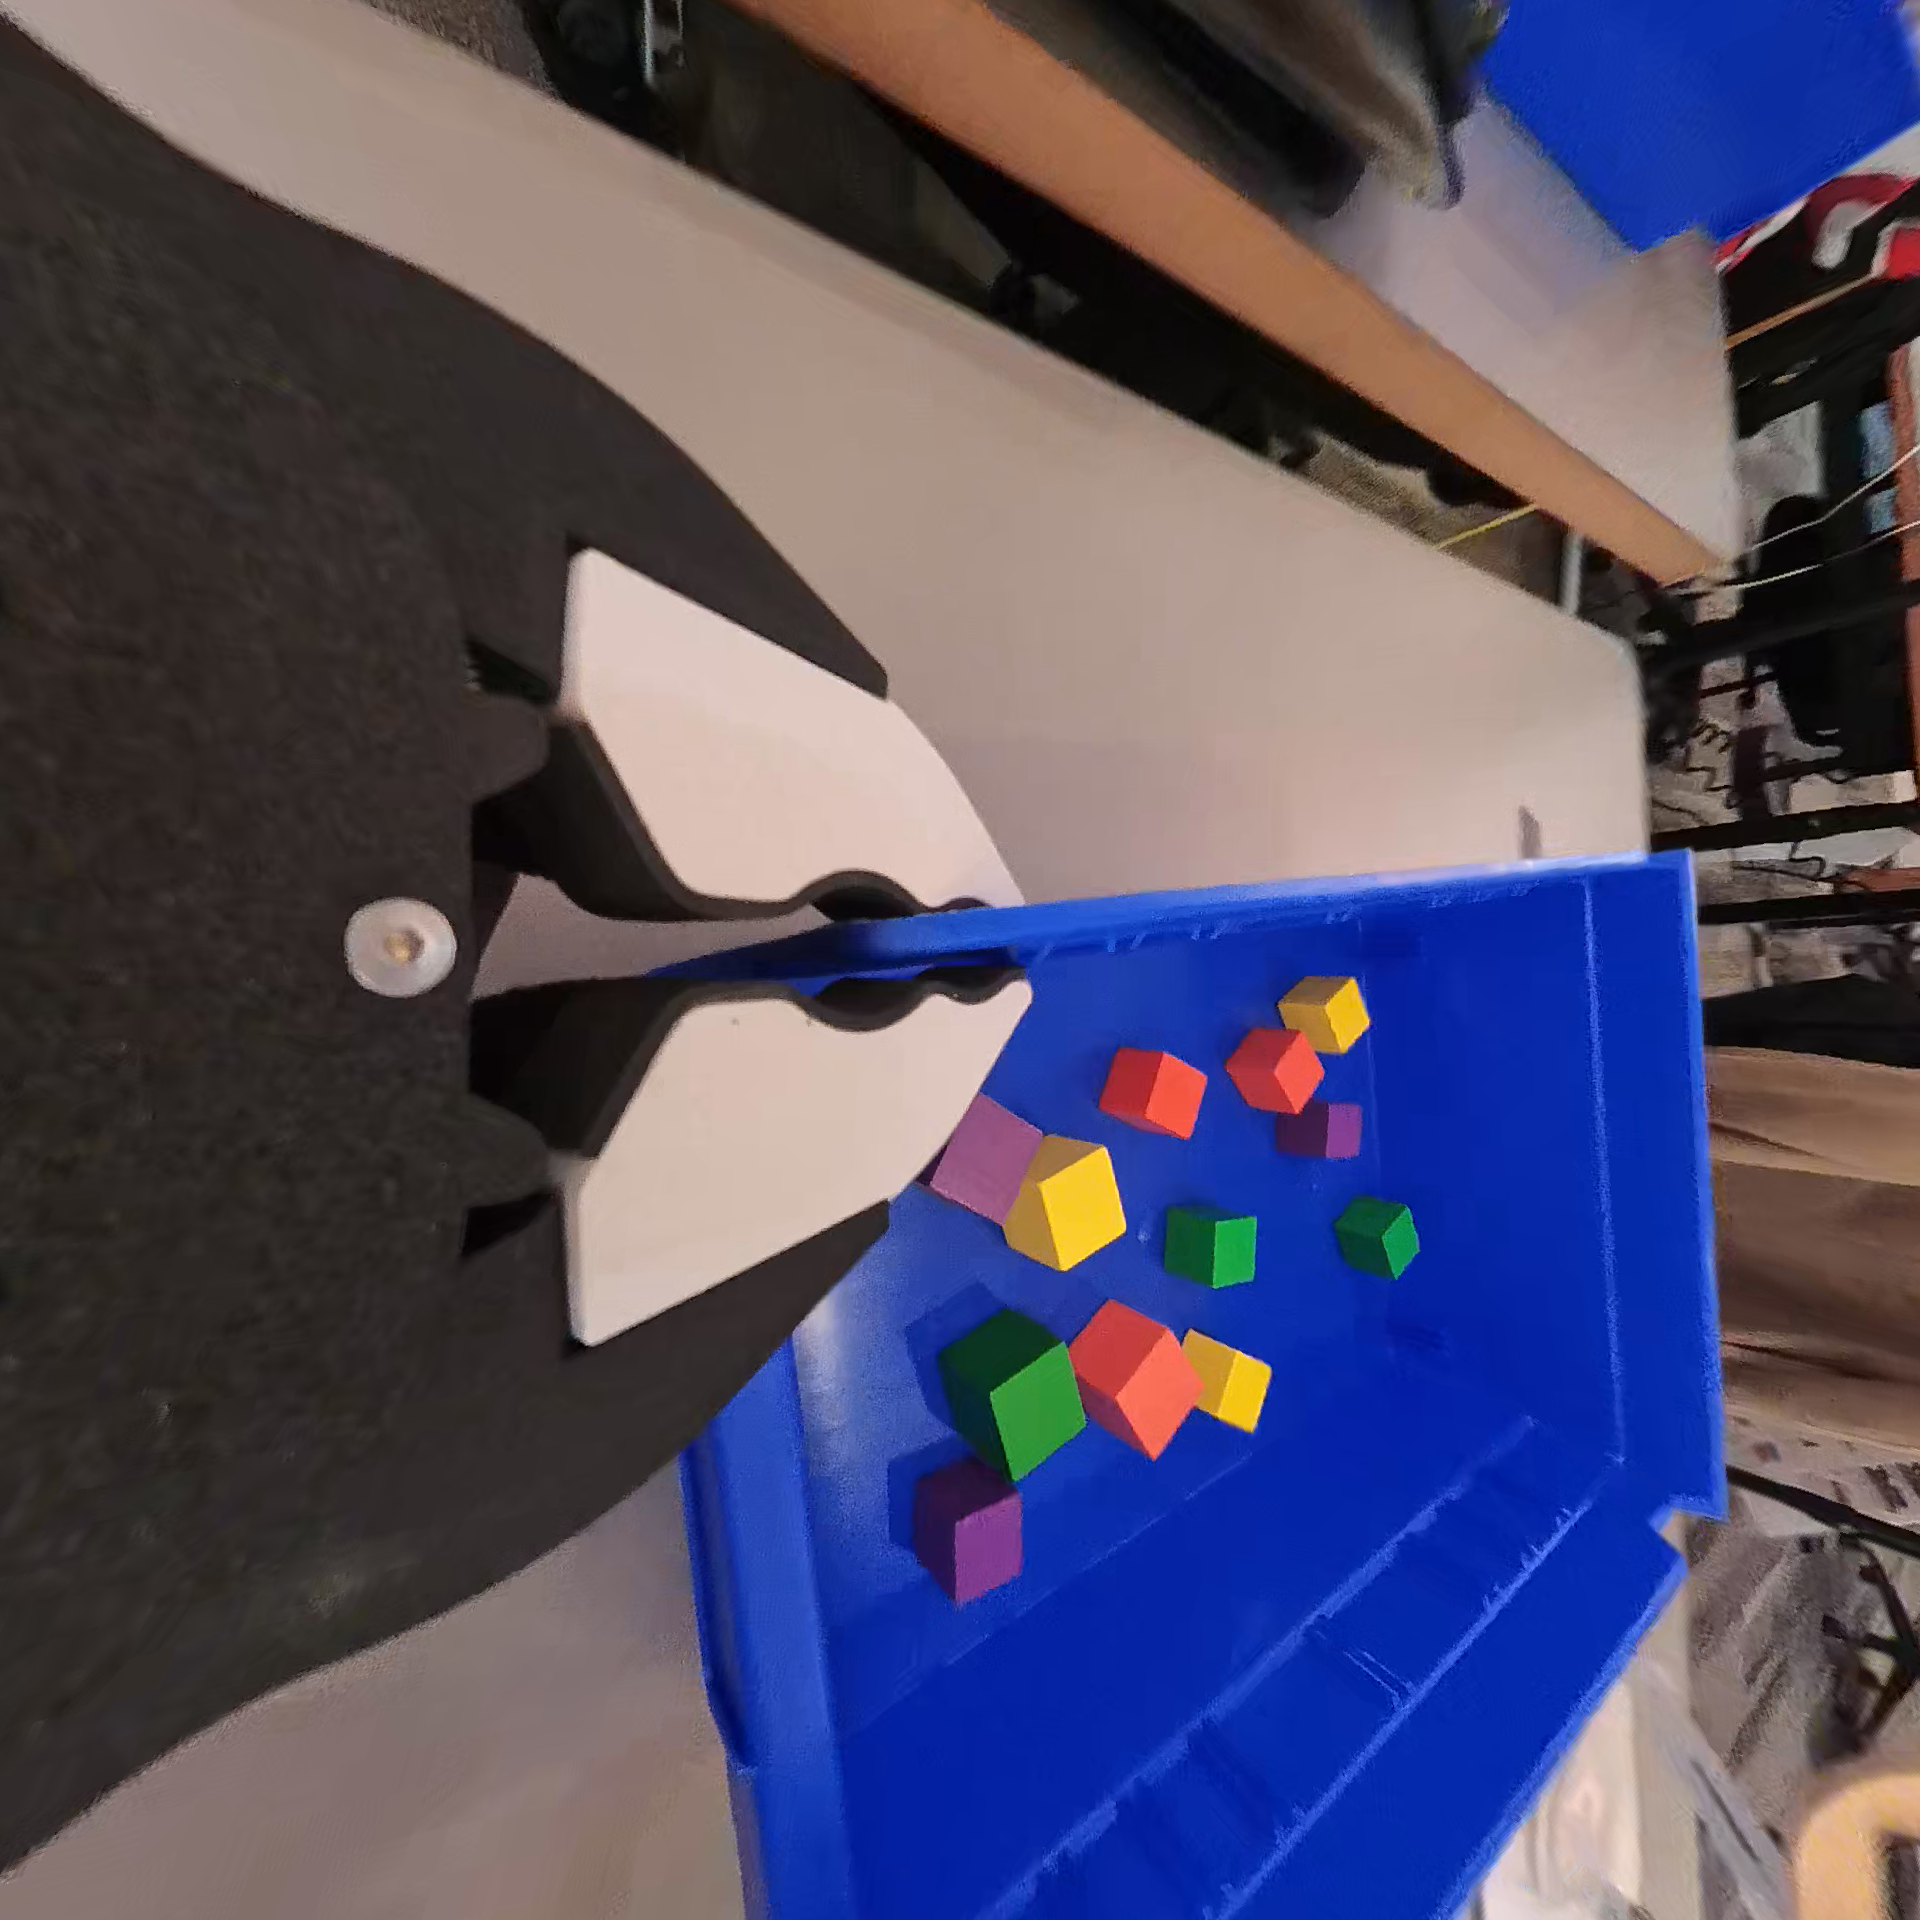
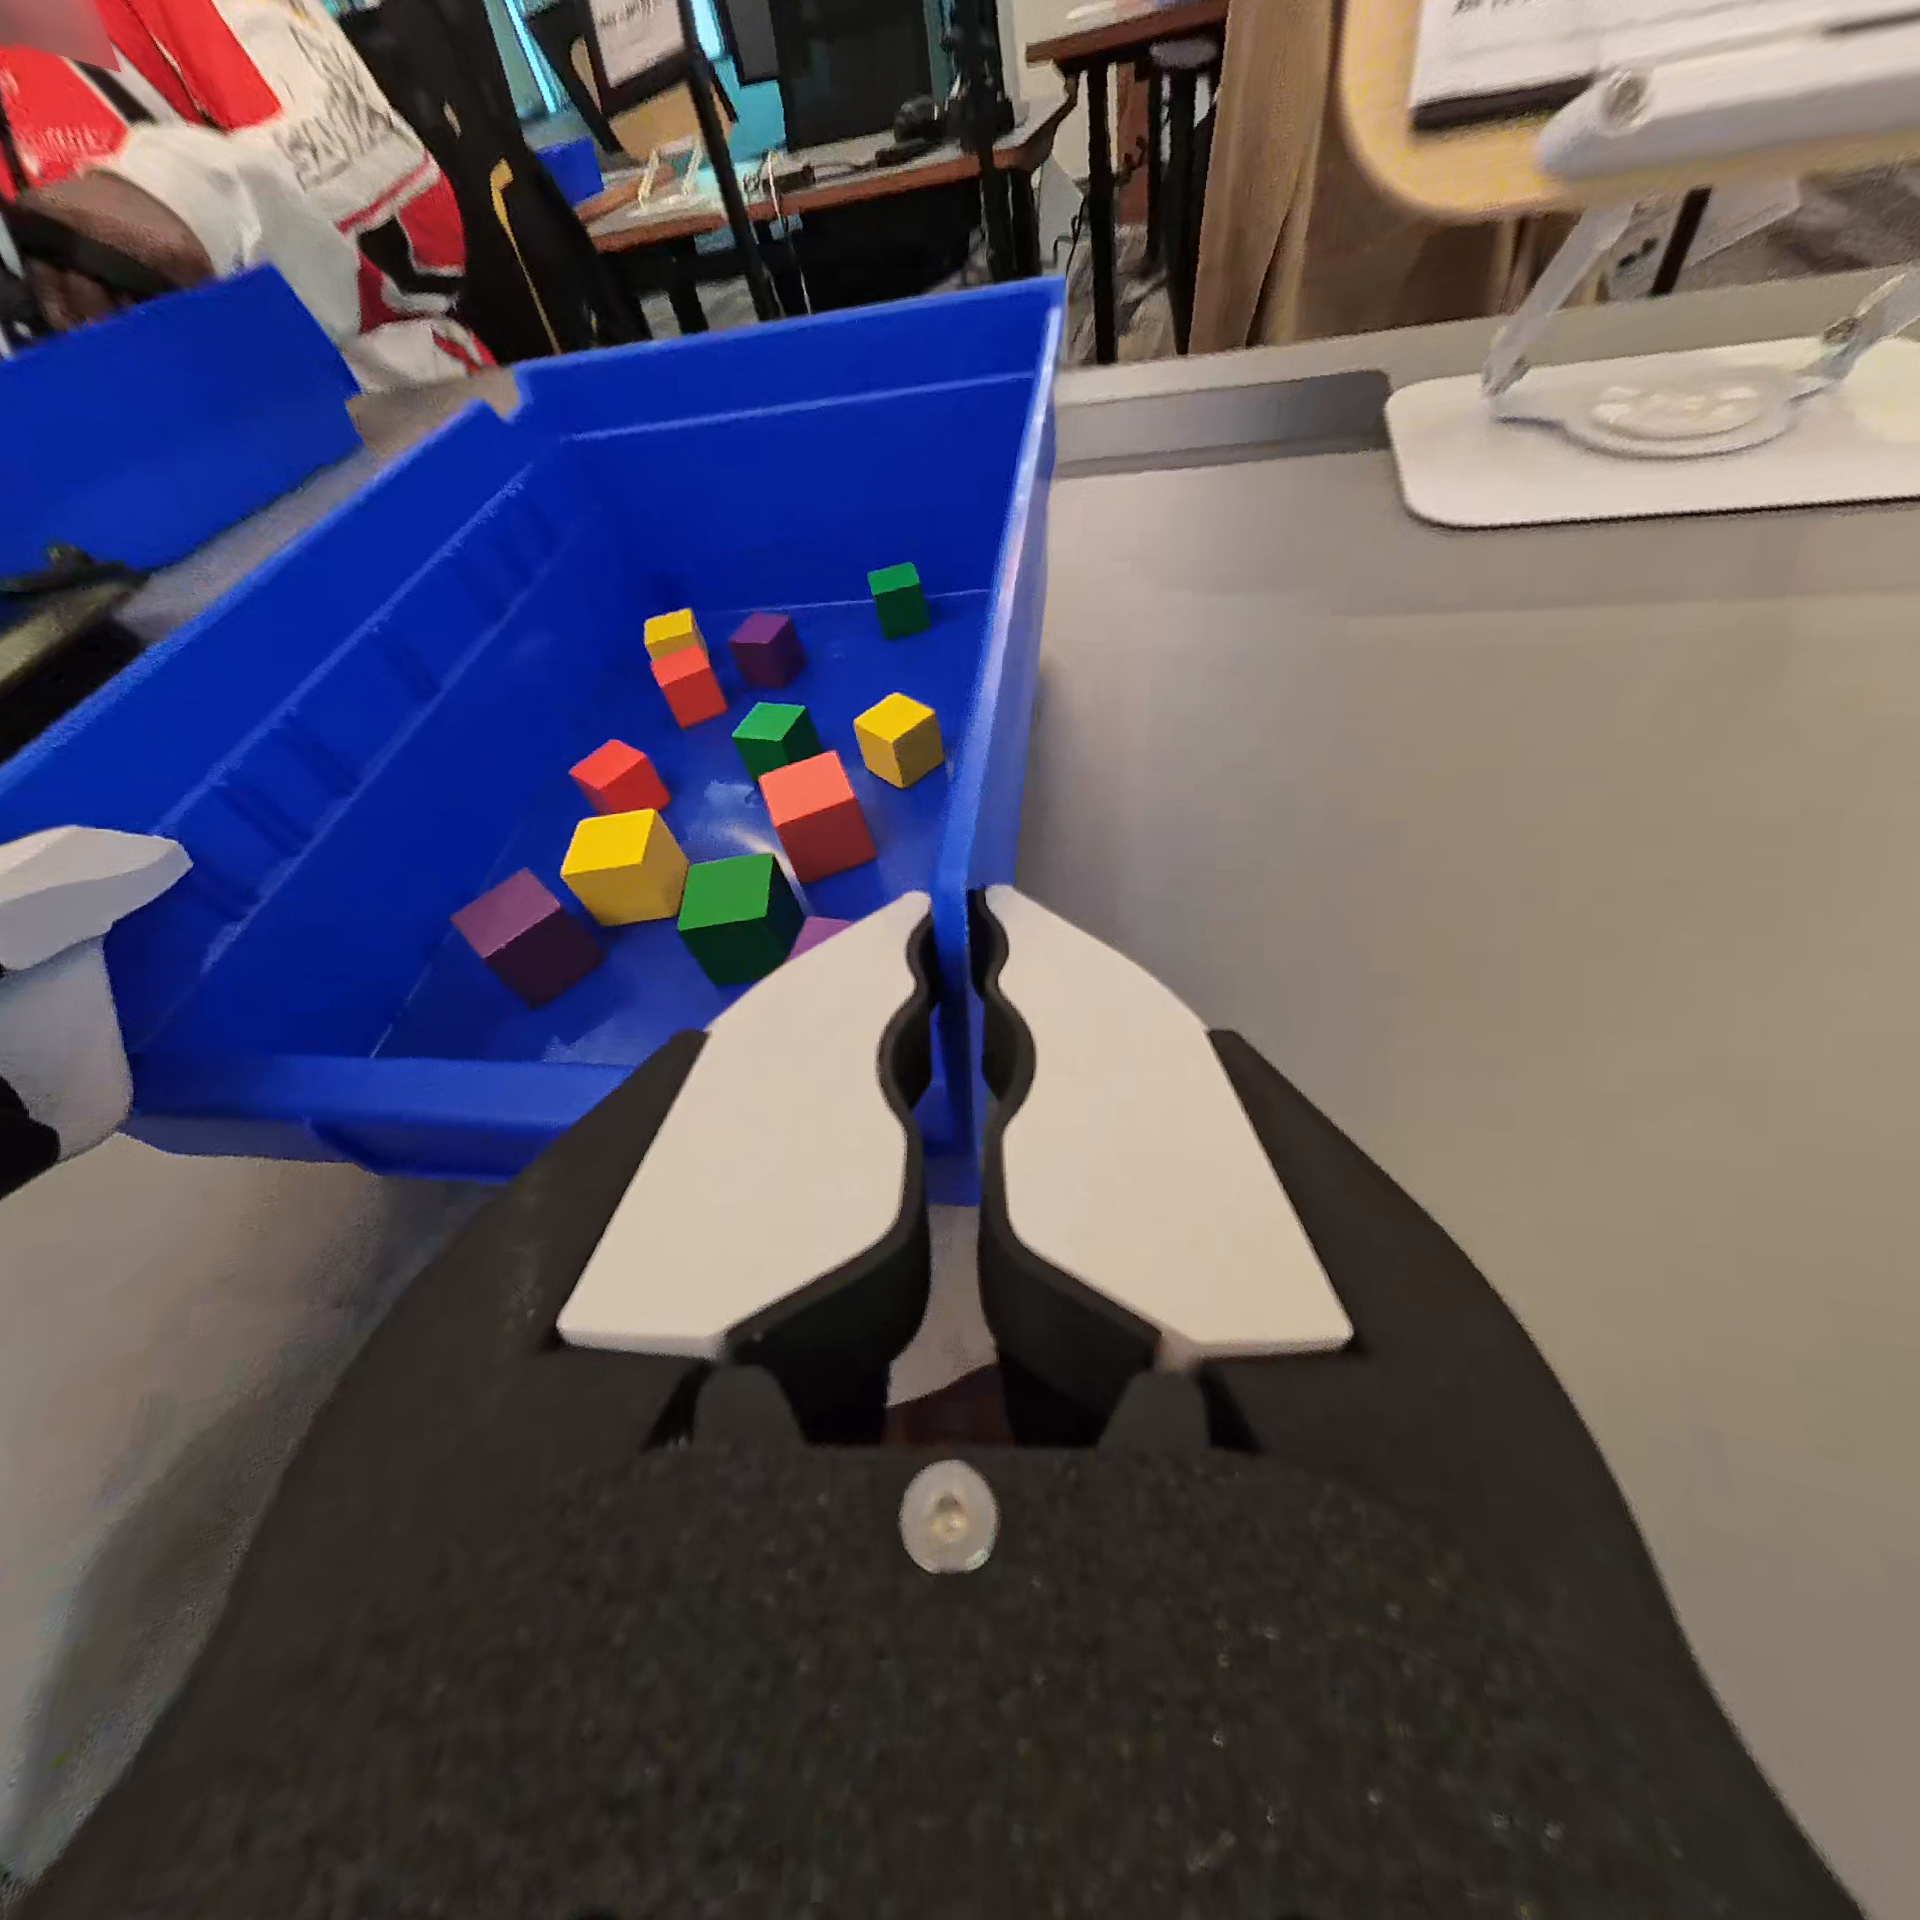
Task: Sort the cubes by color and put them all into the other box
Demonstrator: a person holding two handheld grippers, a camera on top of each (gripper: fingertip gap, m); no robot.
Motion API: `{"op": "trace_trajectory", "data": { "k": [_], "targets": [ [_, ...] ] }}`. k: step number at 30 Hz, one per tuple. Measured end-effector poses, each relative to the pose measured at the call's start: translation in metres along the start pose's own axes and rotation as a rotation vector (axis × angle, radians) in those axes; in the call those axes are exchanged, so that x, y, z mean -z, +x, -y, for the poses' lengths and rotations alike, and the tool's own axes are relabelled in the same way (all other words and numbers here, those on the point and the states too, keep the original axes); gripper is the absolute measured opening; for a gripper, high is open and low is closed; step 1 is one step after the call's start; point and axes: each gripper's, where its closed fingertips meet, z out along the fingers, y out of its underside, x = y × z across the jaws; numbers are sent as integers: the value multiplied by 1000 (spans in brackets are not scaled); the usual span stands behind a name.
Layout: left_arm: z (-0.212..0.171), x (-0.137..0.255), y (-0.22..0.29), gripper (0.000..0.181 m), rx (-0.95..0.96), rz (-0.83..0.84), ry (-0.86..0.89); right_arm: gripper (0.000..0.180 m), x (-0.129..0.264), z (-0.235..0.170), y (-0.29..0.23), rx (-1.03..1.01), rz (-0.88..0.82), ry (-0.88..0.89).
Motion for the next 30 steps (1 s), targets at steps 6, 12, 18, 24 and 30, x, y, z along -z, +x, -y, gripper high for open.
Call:
{"op": "trace_trajectory", "data": {
  "k": [6,12,18,24,30],
  "targets": [
    [-8,-11,1,6,88,-50,15,8,-4,-10,2,46,109,-11],
    [40,68,7,47,84,167,184,38,71,13,47,196,342,34],
    [90,122,247,42,15,-352,298,34,170,65,240,245,182,175],
    [61,92,529,42,-110,-866,159,38,254,83,529,98,-304,223],
    [48,29,667,50,-160,-804,96,53,258,61,659,-203,-237,175]
  ]
}}
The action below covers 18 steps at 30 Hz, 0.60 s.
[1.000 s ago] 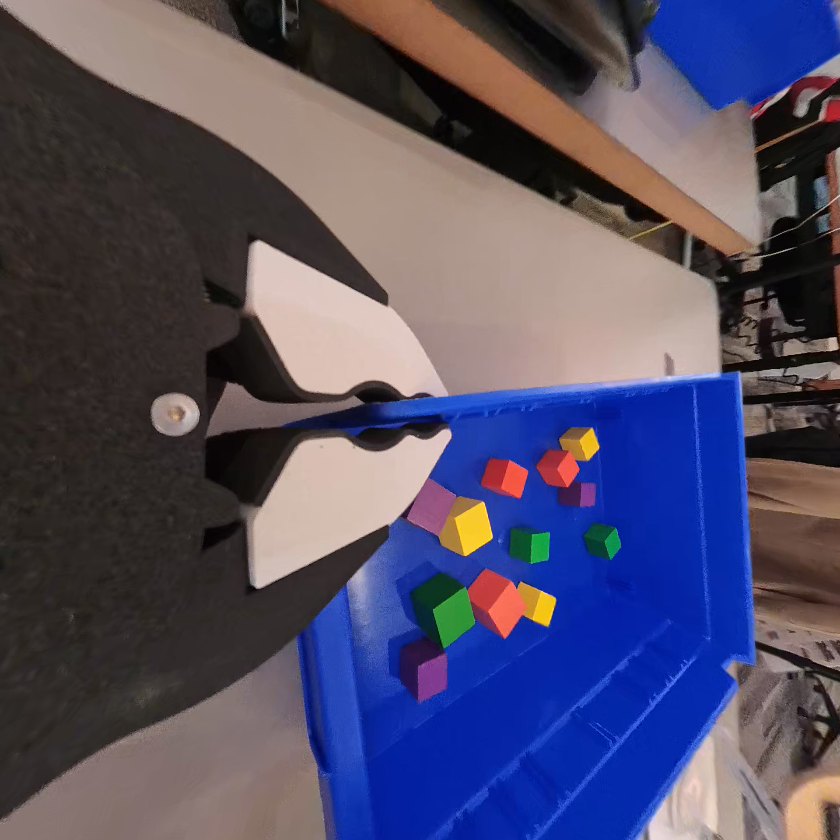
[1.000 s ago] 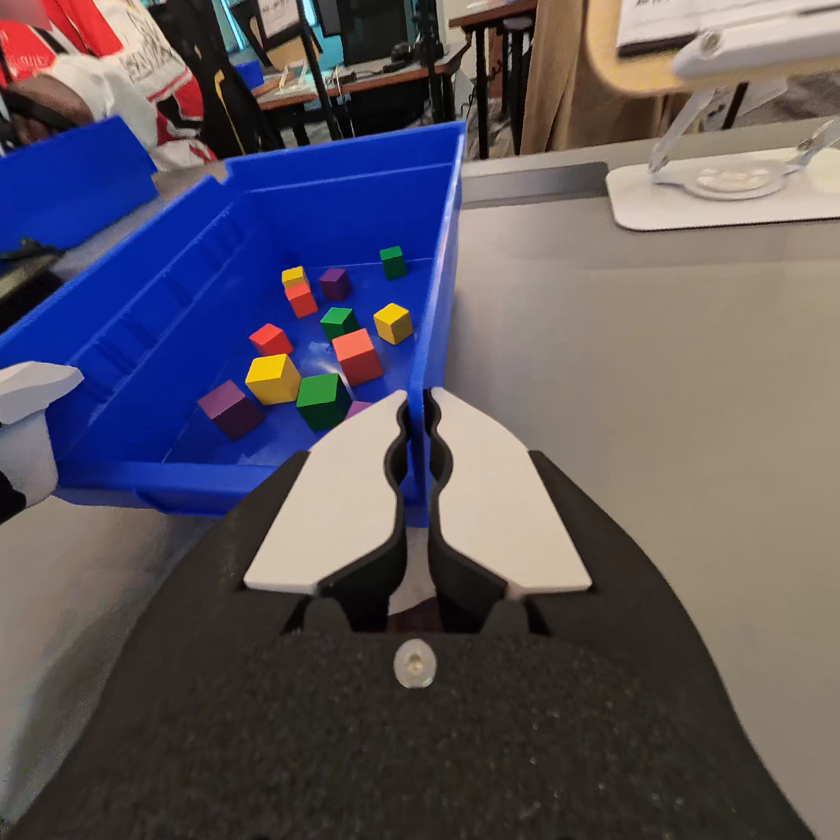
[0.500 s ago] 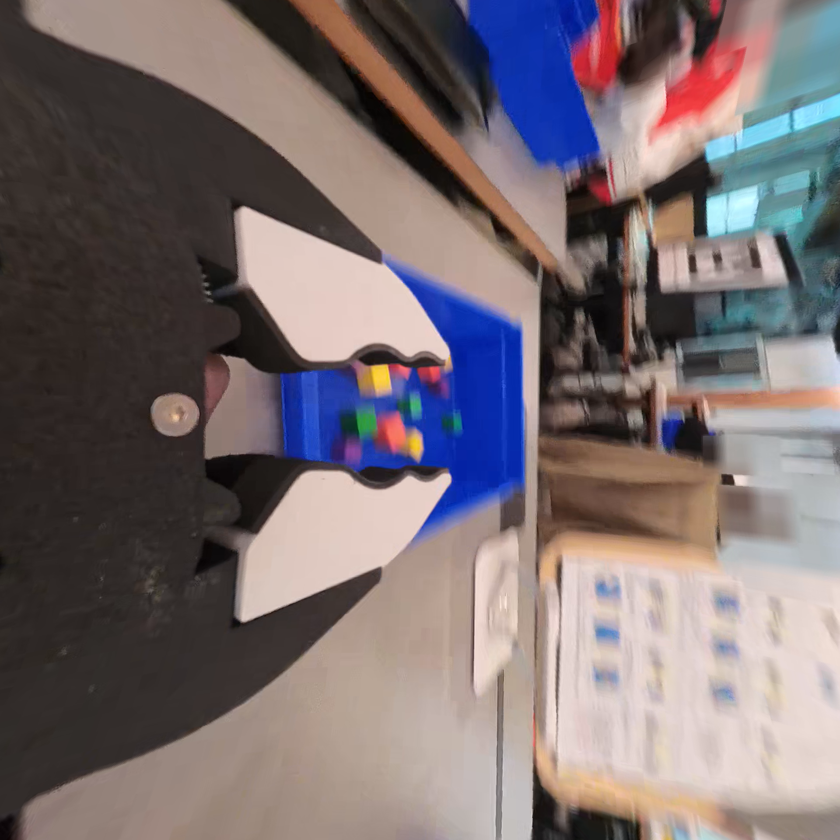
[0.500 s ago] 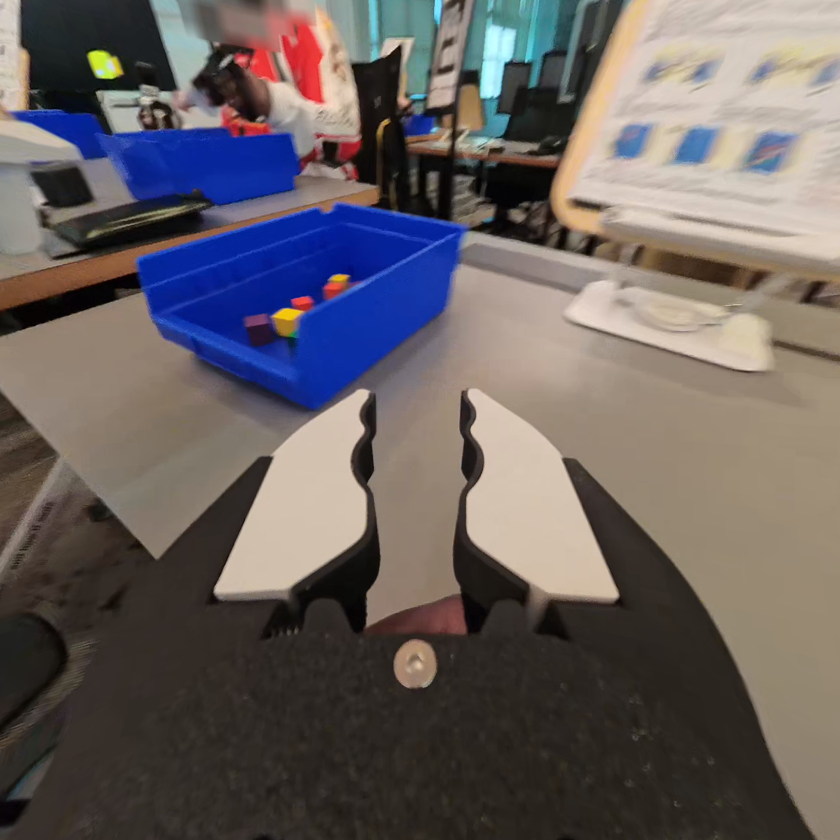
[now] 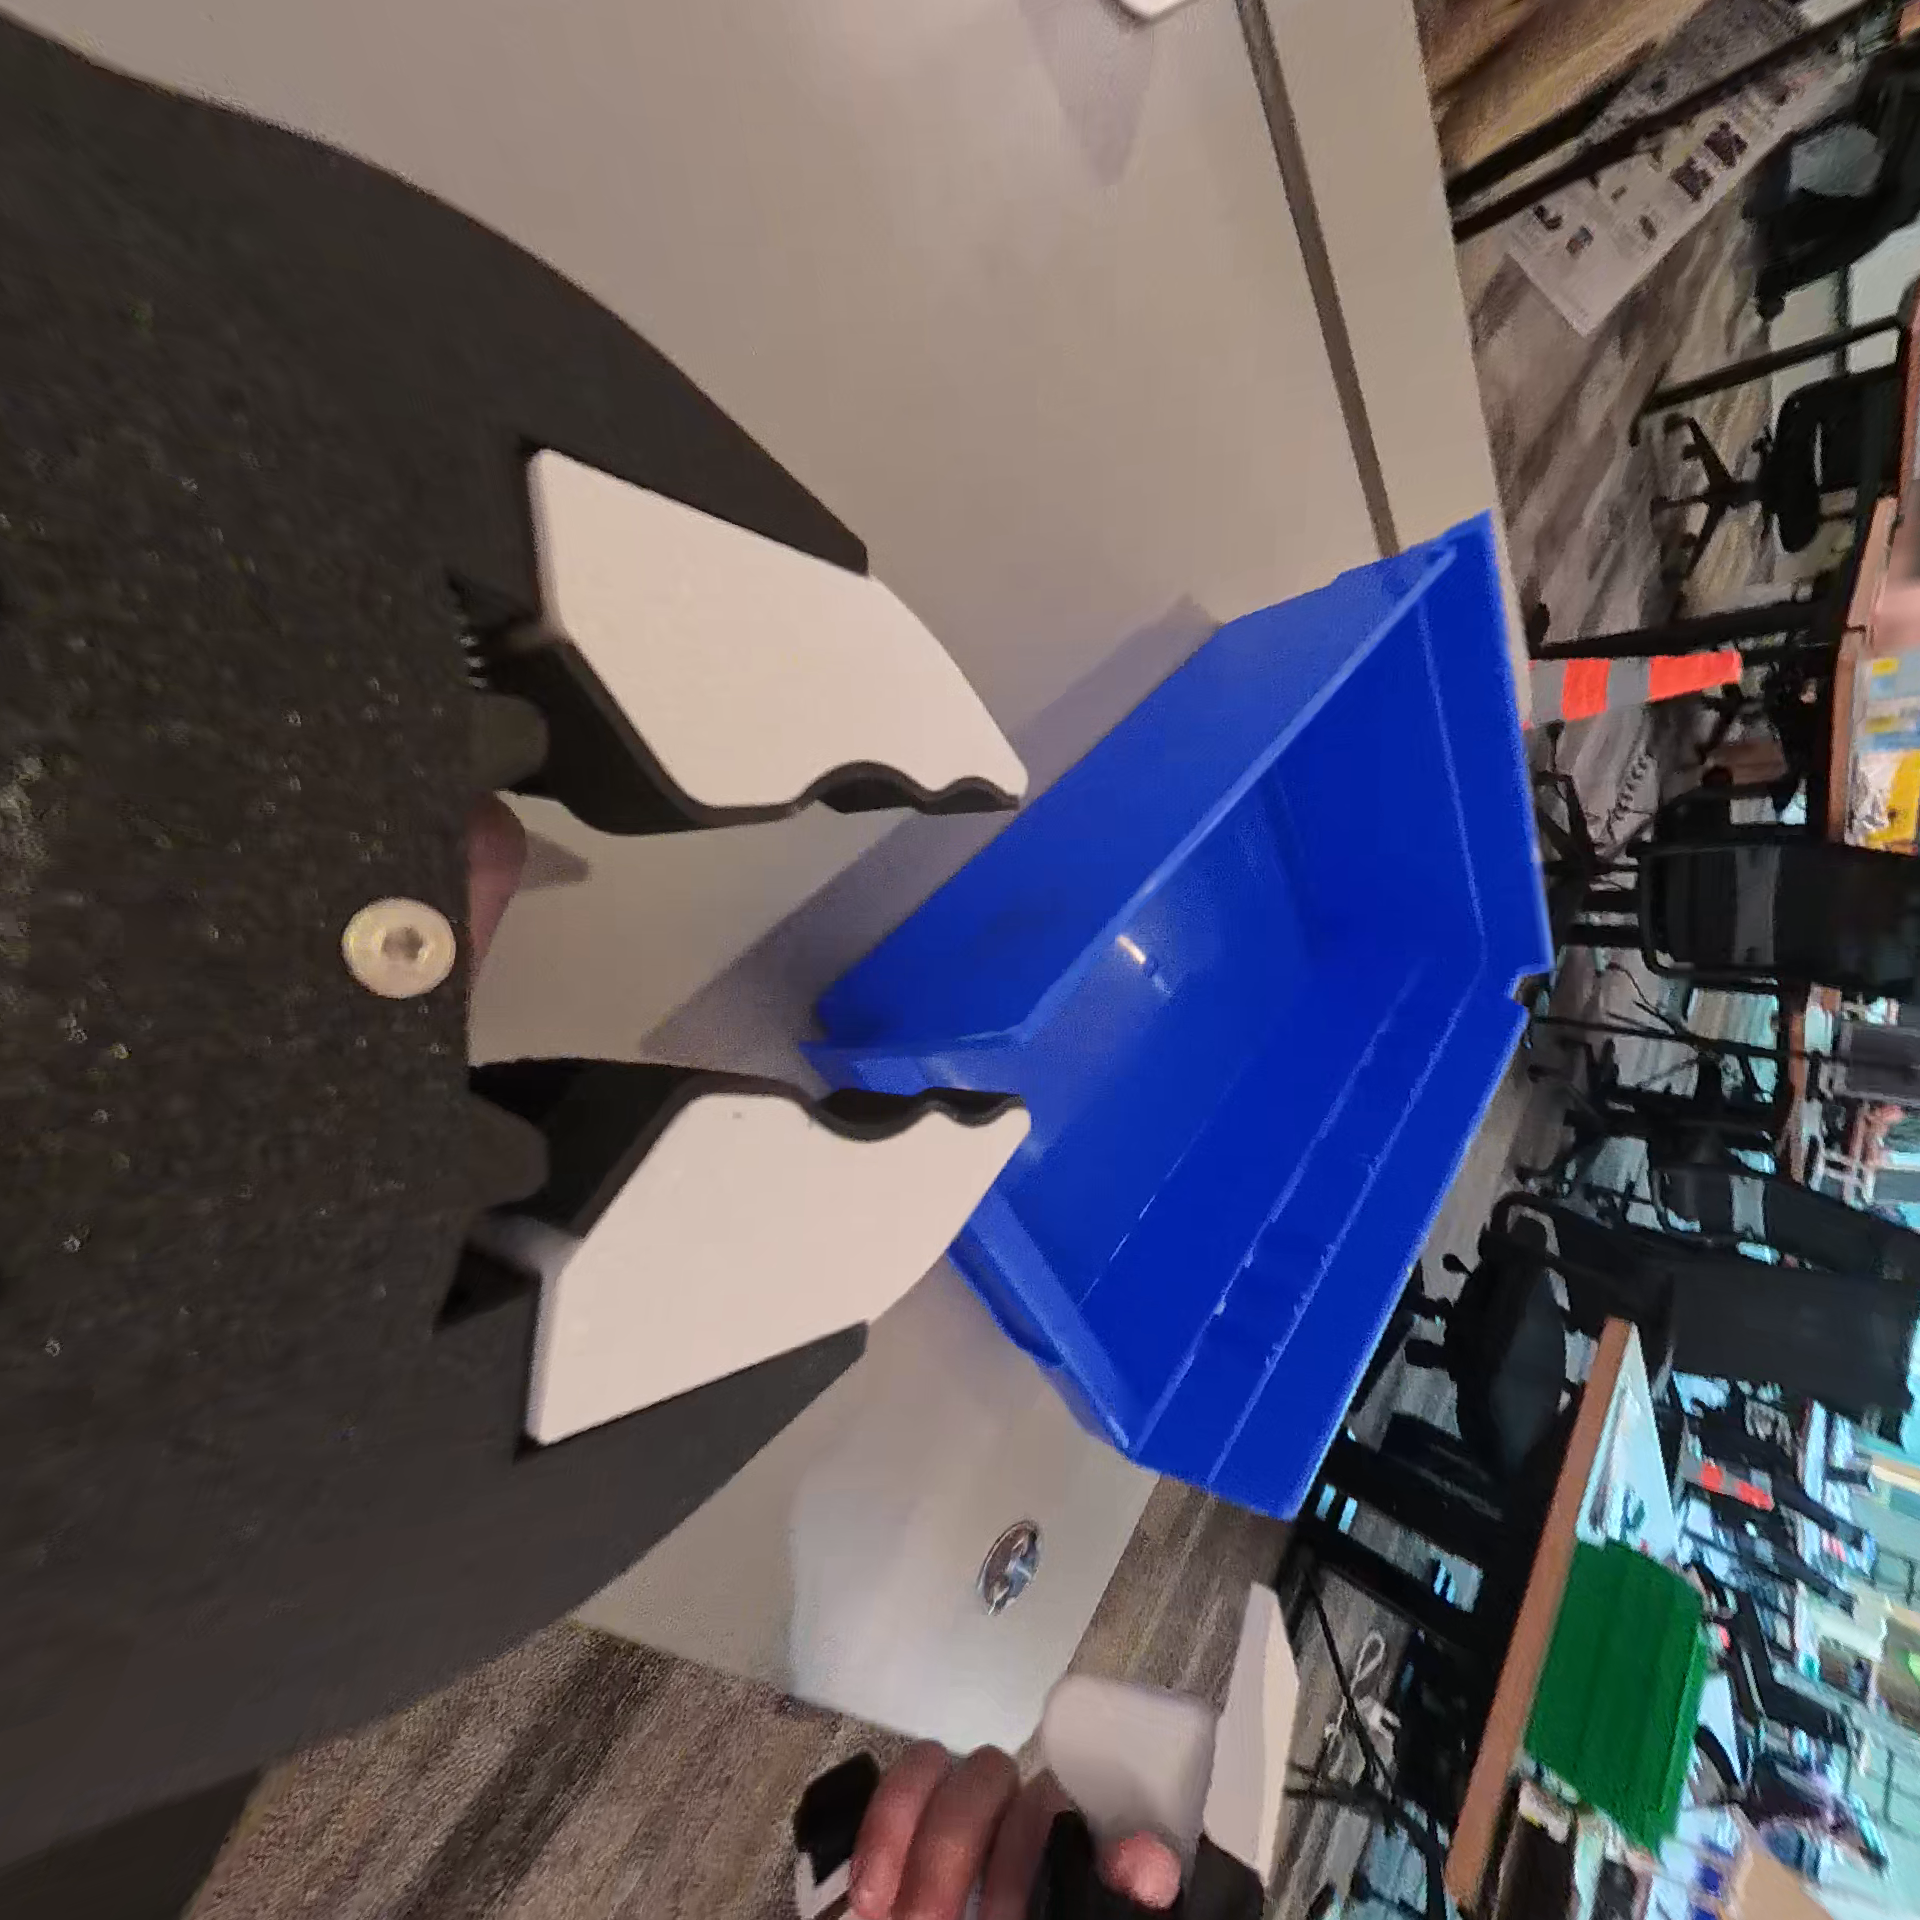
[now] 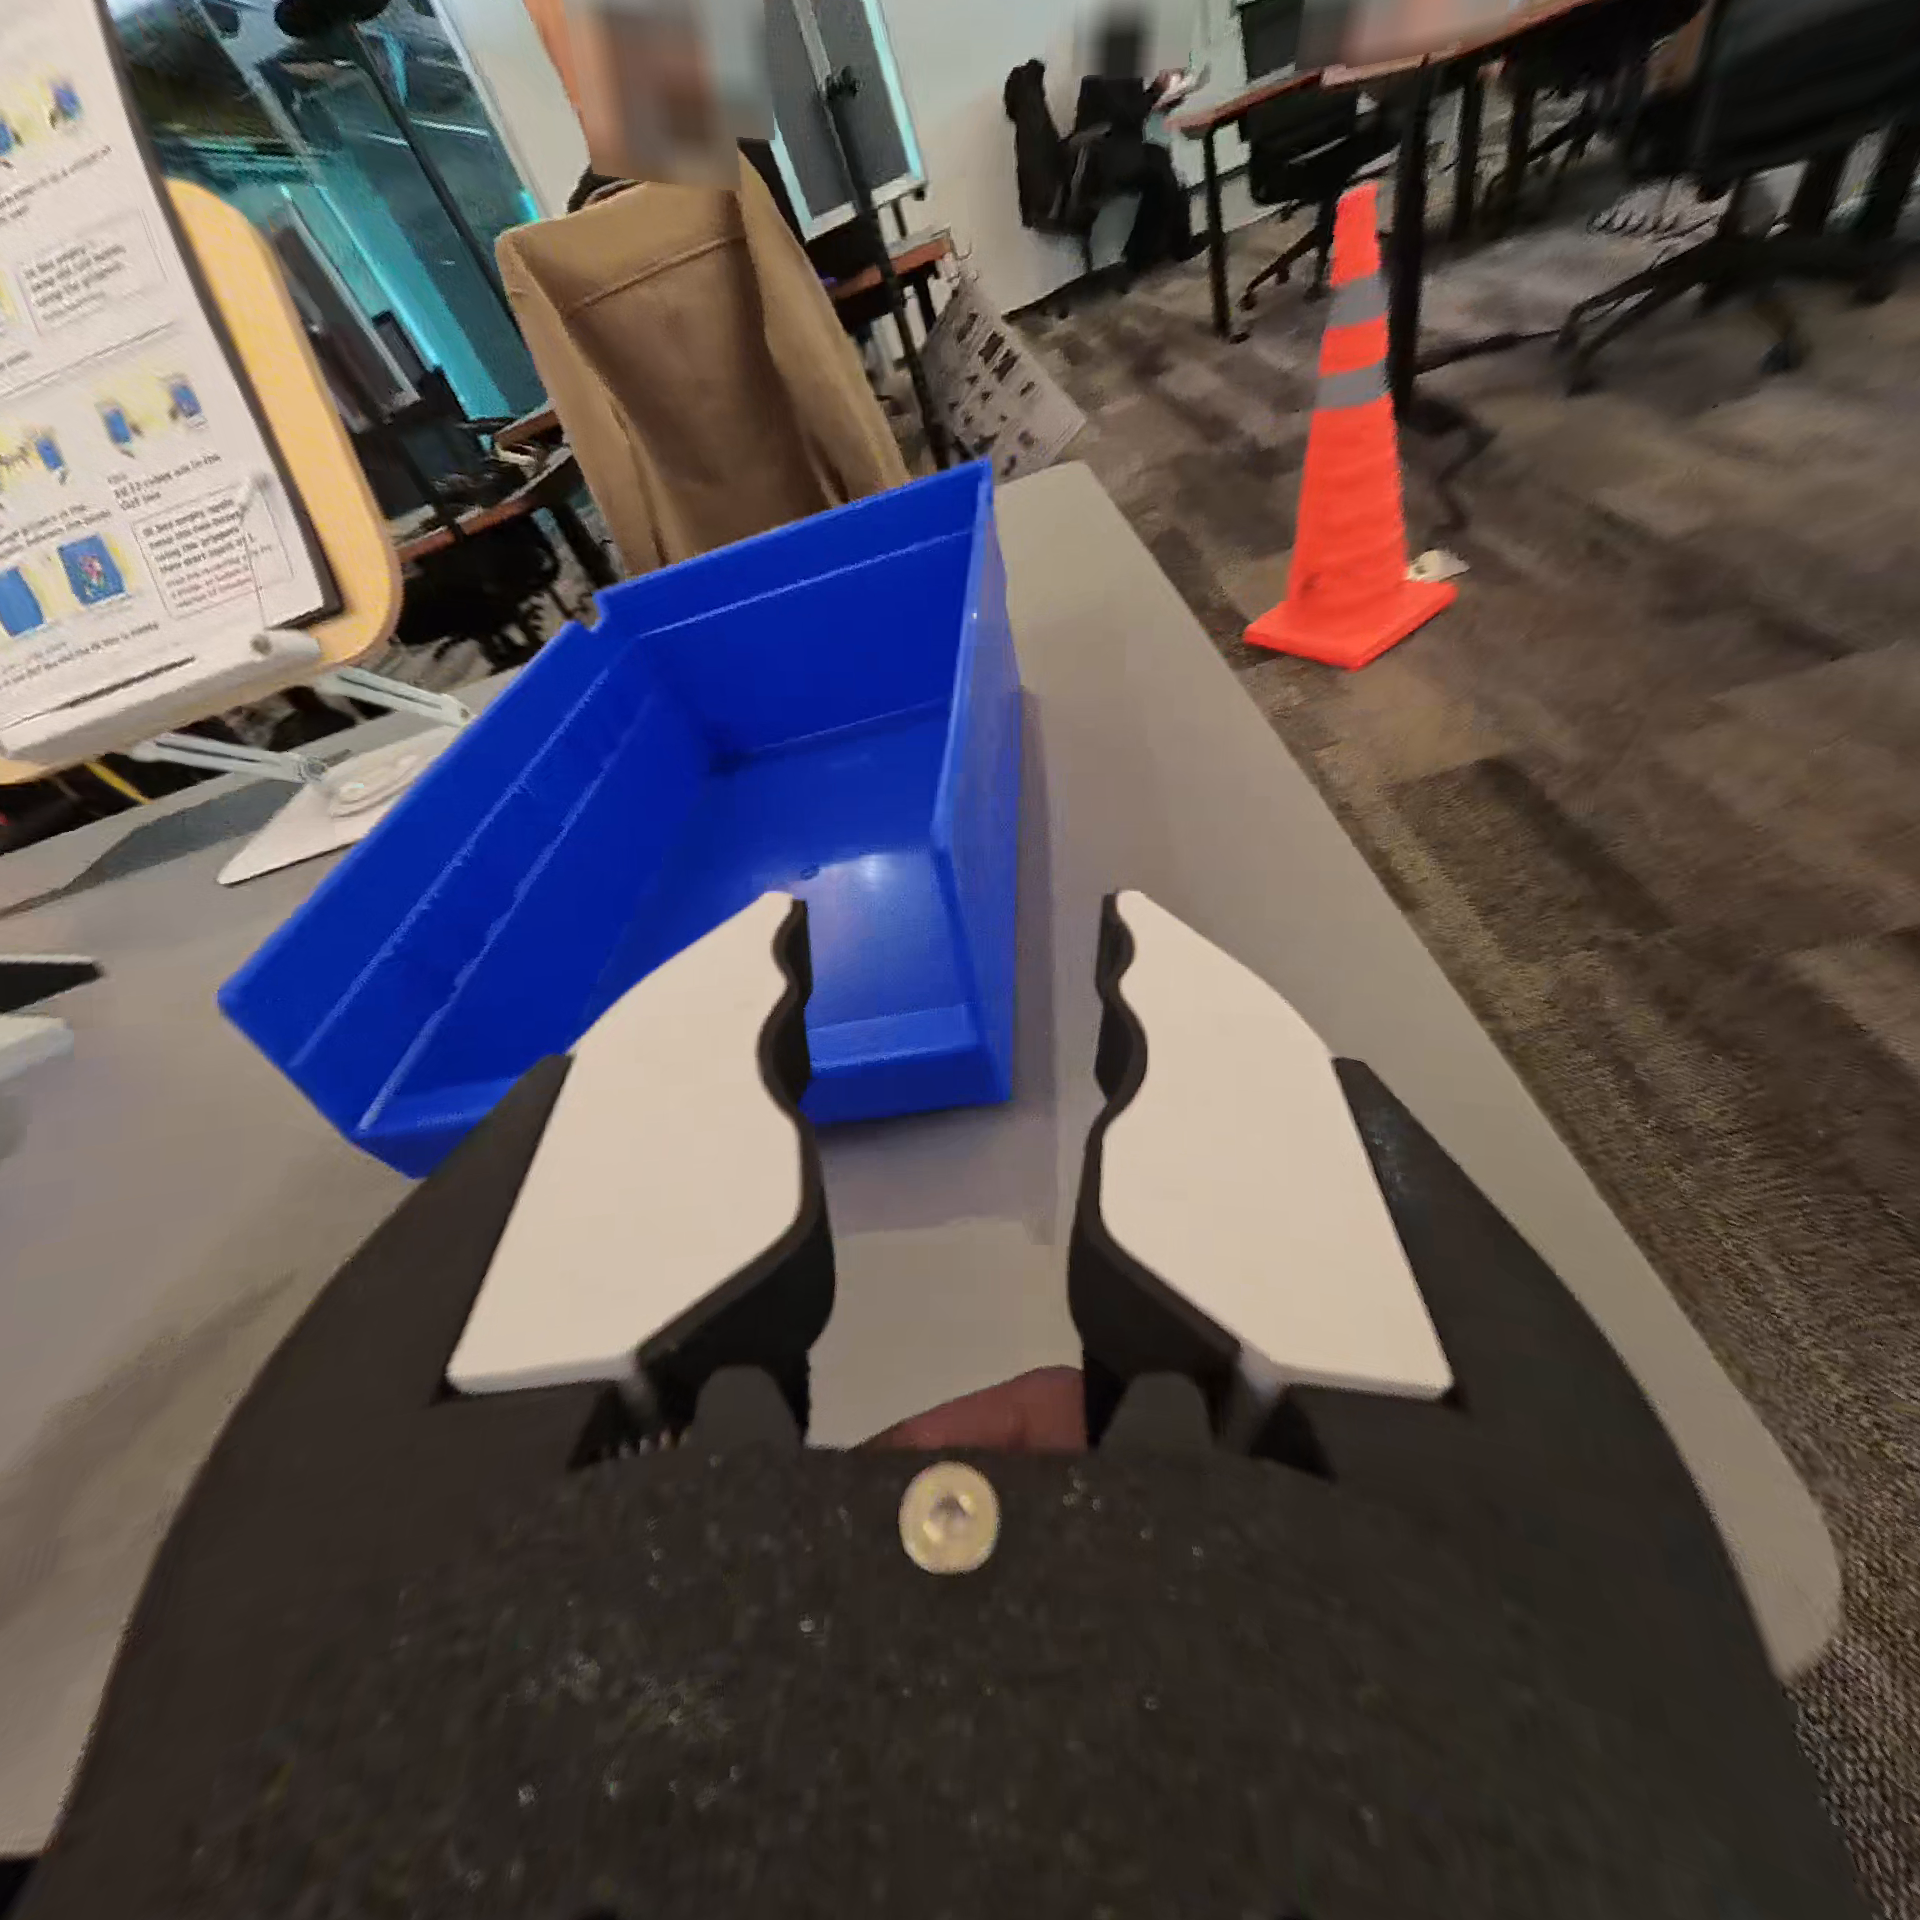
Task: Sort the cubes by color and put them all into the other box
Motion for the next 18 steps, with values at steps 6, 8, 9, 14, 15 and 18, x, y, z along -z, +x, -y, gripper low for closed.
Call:
{"op": "trace_trajectory", "data": {
  "k": [6,8,9,14,15,18],
  "targets": [
    [-10,-39,31,56,136,-100,-30,39,-49,-15,-8,73,26,-91],
    [-9,-40,44,66,133,-137,-18,18,-62,-22,4,103,-66,-141],
    [-9,-39,48,71,126,-141,-13,4,-66,-20,11,122,-113,-132],
    [-12,-27,48,67,147,-135,-11,3,-78,-21,2,102,6,-180],
    [-13,-25,45,64,151,-129,-7,3,-77,-22,0,112,6,-178],
    [-16,-20,40,59,133,-108,1,3,-74,-25,-6,104,24,-184]
  ]
}}
